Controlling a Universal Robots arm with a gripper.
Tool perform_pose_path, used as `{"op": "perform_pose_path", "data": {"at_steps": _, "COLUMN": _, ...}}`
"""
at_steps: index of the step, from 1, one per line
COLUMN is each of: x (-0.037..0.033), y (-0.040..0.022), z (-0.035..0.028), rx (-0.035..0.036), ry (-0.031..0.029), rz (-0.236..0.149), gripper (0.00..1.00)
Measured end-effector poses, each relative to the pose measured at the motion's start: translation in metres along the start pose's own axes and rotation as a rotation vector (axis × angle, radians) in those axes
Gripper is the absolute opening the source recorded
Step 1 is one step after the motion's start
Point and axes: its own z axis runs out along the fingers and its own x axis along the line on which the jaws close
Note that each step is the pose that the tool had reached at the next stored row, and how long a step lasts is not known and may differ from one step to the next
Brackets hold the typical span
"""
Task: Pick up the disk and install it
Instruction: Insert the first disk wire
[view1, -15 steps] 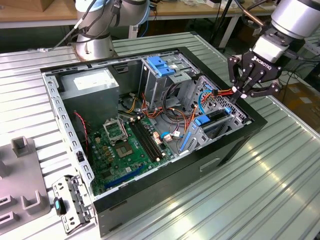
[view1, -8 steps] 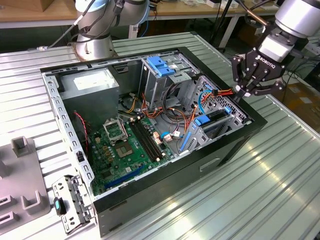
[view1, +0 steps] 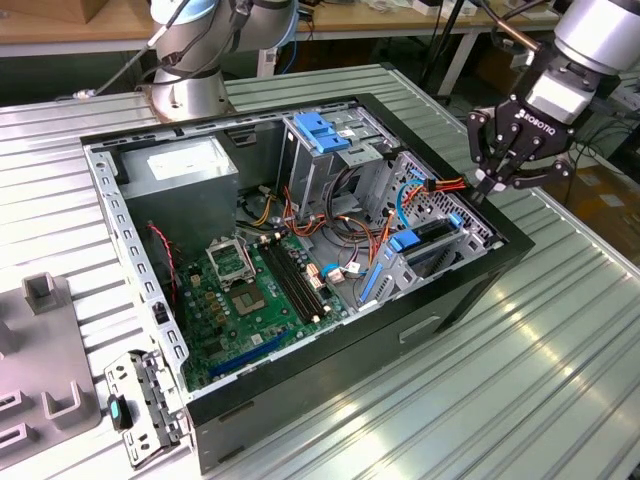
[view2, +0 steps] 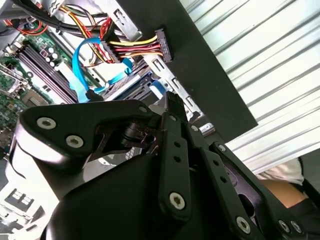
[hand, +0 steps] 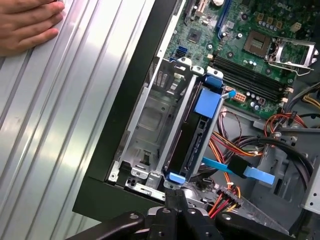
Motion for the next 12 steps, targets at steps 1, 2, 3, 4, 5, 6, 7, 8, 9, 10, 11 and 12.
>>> {"op": "perform_pose_path", "data": {"at_steps": 1, "x": 0.0003, "y": -0.0014, "z": -0.0001, "rx": -0.0005, "ry": 0.0005, "rz": -0.012, "gripper": 0.11}}
{"op": "perform_pose_path", "data": {"at_steps": 2, "x": 0.0004, "y": -0.0021, "z": -0.0001, "rx": -0.0011, "ry": 0.0010, "rz": -0.023, "gripper": 0.11}}
{"op": "perform_pose_path", "data": {"at_steps": 3, "x": 0.0005, "y": -0.0022, "z": -0.0002, "rx": -0.0016, "ry": 0.0015, "rz": -0.035, "gripper": 0.11}}
{"op": "perform_pose_path", "data": {"at_steps": 4, "x": 0.0006, "y": -0.0022, "z": -0.0002, "rx": -0.0025, "ry": 0.0023, "rz": -0.056, "gripper": 0.11}}
{"op": "perform_pose_path", "data": {"at_steps": 5, "x": 0.0006, "y": -0.0023, "z": -0.0001, "rx": -0.0033, "ry": 0.0029, "rz": -0.076, "gripper": 0.11}}
{"op": "perform_pose_path", "data": {"at_steps": 6, "x": 0.0006, "y": -0.0023, "z": 0.0000, "rx": -0.0046, "ry": 0.0039, "rz": -0.108, "gripper": 0.11}}
{"op": "perform_pose_path", "data": {"at_steps": 7, "x": 0.0006, "y": -0.0023, "z": -0.0001, "rx": -0.0054, "ry": 0.0047, "rz": -0.126, "gripper": 0.11}}
{"op": "perform_pose_path", "data": {"at_steps": 8, "x": 0.0006, "y": -0.0023, "z": -0.0001, "rx": -0.0064, "ry": 0.0055, "rz": -0.146, "gripper": 0.11}}
{"op": "perform_pose_path", "data": {"at_steps": 9, "x": 0.0006, "y": -0.0023, "z": -0.0001, "rx": -0.0070, "ry": 0.0061, "rz": -0.161, "gripper": 0.11}}
{"op": "perform_pose_path", "data": {"at_steps": 10, "x": -0.0002, "y": -0.0027, "z": -0.0002, "rx": -0.0077, "ry": 0.0068, "rz": -0.174, "gripper": 0.11}}
{"op": "perform_pose_path", "data": {"at_steps": 11, "x": -0.0017, "y": -0.0032, "z": -0.0001, "rx": -0.0079, "ry": 0.0069, "rz": -0.180, "gripper": 0.11}}
{"op": "perform_pose_path", "data": {"at_steps": 12, "x": -0.0023, "y": -0.0035, "z": -0.0001, "rx": -0.0079, "ry": 0.0070, "rz": -0.181, "gripper": 0.11}}
